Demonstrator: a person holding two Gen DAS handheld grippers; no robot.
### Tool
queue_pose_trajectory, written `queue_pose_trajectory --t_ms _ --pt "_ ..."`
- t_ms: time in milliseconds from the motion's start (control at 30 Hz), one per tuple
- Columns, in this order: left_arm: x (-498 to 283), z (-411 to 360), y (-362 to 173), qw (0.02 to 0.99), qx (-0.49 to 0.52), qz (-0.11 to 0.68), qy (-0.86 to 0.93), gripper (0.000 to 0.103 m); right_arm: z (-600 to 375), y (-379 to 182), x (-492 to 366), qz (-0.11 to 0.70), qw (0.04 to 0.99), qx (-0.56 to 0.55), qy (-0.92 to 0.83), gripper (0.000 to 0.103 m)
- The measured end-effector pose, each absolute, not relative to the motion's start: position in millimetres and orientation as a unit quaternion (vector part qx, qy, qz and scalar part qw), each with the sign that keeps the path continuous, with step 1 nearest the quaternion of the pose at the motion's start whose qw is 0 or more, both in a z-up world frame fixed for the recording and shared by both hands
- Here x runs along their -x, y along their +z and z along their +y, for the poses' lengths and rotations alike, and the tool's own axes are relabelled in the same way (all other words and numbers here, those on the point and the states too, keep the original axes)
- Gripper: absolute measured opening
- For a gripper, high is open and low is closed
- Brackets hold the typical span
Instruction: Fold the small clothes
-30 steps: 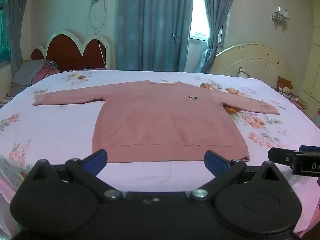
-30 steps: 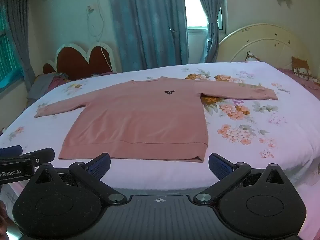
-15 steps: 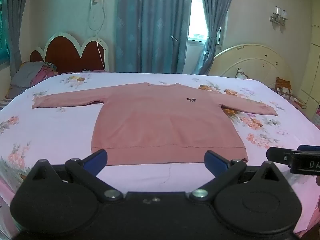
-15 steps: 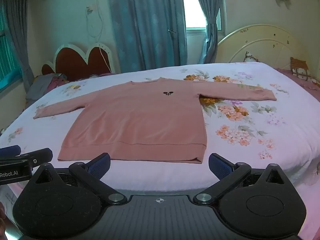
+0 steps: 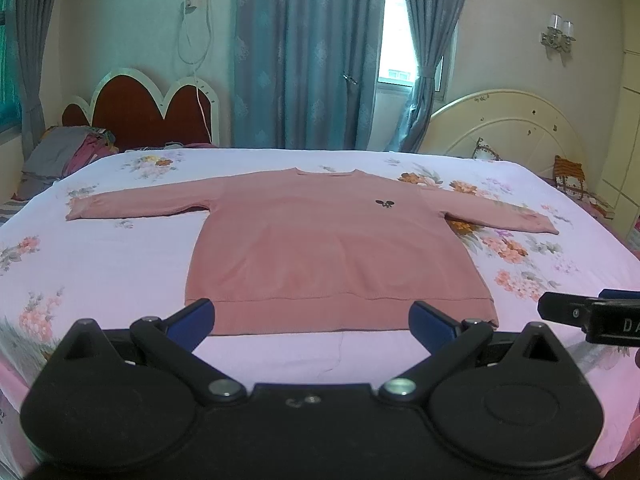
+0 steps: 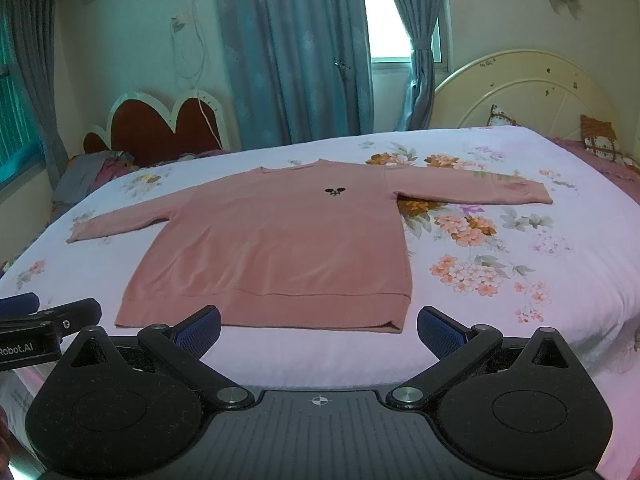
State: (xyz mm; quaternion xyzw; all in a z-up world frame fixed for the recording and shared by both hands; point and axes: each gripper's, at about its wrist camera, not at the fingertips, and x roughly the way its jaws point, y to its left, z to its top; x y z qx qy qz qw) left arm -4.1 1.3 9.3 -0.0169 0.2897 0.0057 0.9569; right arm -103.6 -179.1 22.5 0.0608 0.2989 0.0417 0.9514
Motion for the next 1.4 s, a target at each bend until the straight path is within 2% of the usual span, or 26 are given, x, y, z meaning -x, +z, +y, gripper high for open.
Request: queue_pose_trajectory --t_ms 1400 --pt "6.6 3.4 6.3 0.958 0.019 0.286 0.015 0.103 -179.3 27.2 100.4 0.294 0.953 -0.062 0.043 0.103"
